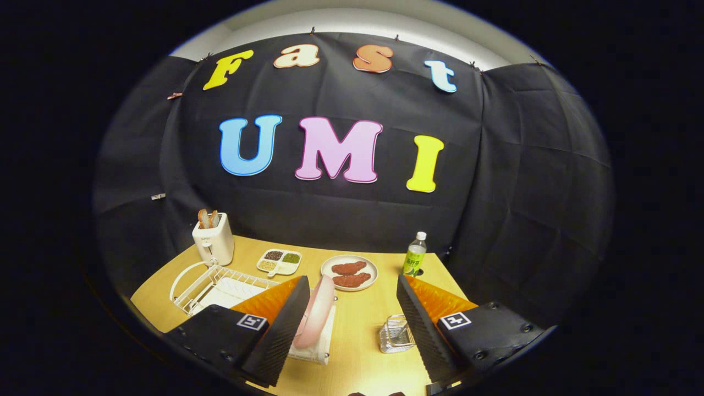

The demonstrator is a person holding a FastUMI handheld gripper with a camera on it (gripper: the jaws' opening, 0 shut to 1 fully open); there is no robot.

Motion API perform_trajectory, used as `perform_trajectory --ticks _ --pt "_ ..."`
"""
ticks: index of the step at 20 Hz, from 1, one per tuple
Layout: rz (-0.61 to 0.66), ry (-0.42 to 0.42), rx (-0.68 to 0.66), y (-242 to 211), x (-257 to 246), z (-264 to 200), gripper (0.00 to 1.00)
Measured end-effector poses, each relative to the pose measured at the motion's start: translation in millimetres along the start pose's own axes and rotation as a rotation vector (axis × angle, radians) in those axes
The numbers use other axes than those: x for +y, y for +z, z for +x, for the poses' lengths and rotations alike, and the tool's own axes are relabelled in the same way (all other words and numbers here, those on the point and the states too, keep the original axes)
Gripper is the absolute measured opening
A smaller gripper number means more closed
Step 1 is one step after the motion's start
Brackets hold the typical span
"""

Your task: Take the plate from the dish rack, then take the spoon from the basket and place it into the plate.

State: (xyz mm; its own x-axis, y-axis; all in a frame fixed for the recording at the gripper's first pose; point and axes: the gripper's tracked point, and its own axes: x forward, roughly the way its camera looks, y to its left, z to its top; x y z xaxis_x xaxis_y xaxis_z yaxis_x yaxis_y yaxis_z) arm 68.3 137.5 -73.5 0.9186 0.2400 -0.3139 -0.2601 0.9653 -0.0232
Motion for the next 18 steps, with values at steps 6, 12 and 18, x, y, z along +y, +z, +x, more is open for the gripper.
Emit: perform_trajectory --ticks 6,12,18 --pt "0.011 -0.013 0.174 -45 25 62 0.92" --pt "0.06 -0.072 0.334 -98 23 97 0.67" --pt "0.231 -0.075 0.415 -113 37 114 0.46"
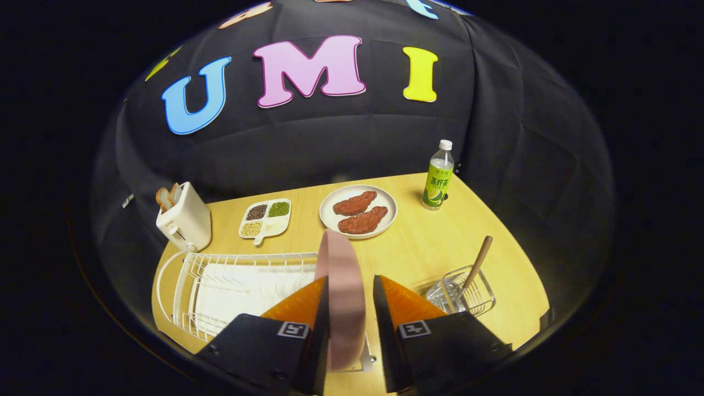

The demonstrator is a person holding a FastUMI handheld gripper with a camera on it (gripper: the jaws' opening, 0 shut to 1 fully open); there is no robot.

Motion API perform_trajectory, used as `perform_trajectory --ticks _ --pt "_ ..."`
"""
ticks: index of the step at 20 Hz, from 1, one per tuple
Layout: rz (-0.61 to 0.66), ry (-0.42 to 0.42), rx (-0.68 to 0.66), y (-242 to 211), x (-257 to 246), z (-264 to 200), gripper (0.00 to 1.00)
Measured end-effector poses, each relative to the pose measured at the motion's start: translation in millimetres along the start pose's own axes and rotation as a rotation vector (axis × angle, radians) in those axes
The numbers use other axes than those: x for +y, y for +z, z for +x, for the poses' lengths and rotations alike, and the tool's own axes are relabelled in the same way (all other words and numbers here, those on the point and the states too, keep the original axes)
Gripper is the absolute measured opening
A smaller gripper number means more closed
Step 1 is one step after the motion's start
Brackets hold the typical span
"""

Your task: Take the plate from the dish rack, then take the spoon from the basket and place it into the plate.

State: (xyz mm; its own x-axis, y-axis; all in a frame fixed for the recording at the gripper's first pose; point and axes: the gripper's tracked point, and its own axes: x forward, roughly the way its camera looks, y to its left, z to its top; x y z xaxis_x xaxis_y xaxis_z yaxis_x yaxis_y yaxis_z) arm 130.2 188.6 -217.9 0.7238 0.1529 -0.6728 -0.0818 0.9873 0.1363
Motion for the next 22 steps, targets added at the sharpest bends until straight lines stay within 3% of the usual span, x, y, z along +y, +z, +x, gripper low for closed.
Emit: perform_trajectory --ticks 1,2,6,12,22 --pt "0.01 -0.015 0.011 0 -1 1 0.36" --pt "0.017 -0.027 0.01 2 -2 1 0.33" --pt "-0.009 -0.09 -0.004 3 -3 -1 0.28" --pt "-0.147 -0.132 -0.084 23 11 -12 0.26" --pt "-0.171 -0.193 -0.053 22 15 -14 0.26"
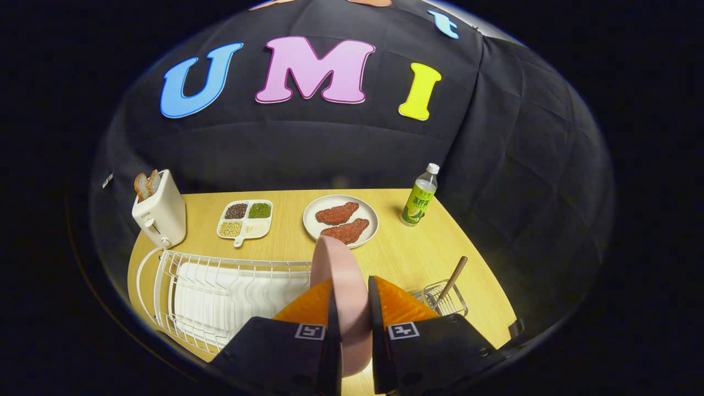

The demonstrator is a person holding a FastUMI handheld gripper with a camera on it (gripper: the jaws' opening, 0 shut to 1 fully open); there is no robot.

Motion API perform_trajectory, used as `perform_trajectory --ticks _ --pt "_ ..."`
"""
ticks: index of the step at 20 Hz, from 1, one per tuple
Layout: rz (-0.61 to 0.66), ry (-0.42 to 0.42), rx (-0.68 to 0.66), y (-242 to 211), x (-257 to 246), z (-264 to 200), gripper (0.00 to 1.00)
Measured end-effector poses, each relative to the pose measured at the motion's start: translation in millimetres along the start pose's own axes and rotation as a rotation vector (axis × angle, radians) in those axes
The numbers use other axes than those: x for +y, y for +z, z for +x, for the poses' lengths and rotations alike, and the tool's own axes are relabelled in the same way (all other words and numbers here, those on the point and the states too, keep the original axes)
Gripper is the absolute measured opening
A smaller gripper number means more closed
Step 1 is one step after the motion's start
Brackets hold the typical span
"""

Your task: Take the plate from the dish rack, then take the spoon from the basket and place it into the plate.

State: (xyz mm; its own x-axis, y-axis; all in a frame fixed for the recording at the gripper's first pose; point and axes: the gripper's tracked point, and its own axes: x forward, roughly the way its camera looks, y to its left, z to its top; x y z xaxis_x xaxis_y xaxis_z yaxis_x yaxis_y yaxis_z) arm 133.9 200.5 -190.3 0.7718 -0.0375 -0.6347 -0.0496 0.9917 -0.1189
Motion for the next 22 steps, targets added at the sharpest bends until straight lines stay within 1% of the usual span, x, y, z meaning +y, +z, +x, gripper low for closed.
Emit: perform_trajectory --ticks 4,6,7,8,9,13,15,17,20,22 --pt "-0.104 -0.02 -0.033 1 14 -7 0.26" --pt "-0.15 -0.068 -0.07 12 3 -8 0.26" --pt "-0.15 -0.088 -0.095 21 -3 -9 0.26" --pt "-0.135 -0.089 -0.108 27 -5 -10 0.26" --pt "-0.116 -0.073 -0.107 29 -3 -10 0.24" --pt "-0.076 0.074 -0.077 22 12 -16 0.17" --pt "-0.055 0.155 -0.049 10 15 -22 0.16" --pt "-0.005 0.232 -0.014 0 14 -34 0.16" --pt "0.041 0.323 -0.004 -12 8 -57 0.15" --pt "0.06 0.395 0.024 -33 6 -75 0.15"
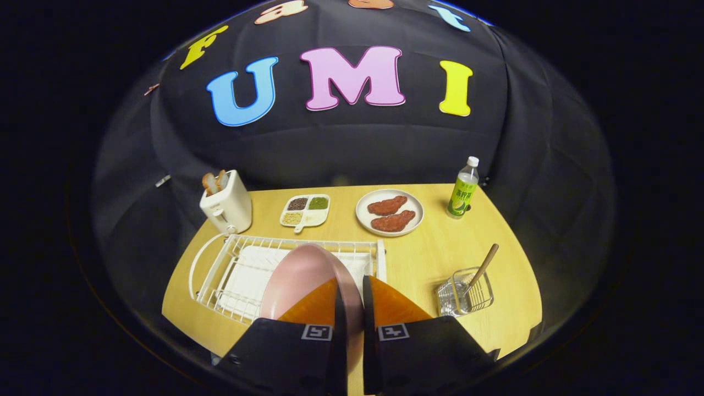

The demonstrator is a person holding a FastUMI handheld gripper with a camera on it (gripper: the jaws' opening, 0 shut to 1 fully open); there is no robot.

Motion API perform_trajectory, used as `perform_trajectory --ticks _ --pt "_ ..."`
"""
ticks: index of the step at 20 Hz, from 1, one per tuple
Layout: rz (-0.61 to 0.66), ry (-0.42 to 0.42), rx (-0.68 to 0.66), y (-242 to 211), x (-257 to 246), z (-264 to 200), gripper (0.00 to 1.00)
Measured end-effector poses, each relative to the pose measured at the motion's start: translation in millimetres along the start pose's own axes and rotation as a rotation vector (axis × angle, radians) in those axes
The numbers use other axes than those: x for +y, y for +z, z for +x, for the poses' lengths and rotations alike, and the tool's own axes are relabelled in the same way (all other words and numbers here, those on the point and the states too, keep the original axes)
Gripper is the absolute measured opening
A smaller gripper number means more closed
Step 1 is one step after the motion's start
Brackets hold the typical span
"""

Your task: Take the plate from the dish rack, then take the spoon from the basket and place it into the plate.

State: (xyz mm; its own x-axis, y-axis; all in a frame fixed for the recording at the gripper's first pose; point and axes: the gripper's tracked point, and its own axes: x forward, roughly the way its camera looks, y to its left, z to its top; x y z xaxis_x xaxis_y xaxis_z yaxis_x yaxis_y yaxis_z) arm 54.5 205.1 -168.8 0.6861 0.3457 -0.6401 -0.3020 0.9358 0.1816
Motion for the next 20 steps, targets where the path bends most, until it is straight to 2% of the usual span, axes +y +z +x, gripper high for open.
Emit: perform_trajectory --ticks 3,8,10,15,20 --pt "0.05 0.085 0.065 -46 -1 -25 0.15" --pt "0.127 0.149 0.189 -149 -8 -49 0.15" --pt "0.164 0.158 0.207 -174 -13 -45 0.15" --pt "0.245 0.159 0.183 -204 -26 -2 0.16" --pt "0.369 0.149 0.218 -222 -31 31 0.16"
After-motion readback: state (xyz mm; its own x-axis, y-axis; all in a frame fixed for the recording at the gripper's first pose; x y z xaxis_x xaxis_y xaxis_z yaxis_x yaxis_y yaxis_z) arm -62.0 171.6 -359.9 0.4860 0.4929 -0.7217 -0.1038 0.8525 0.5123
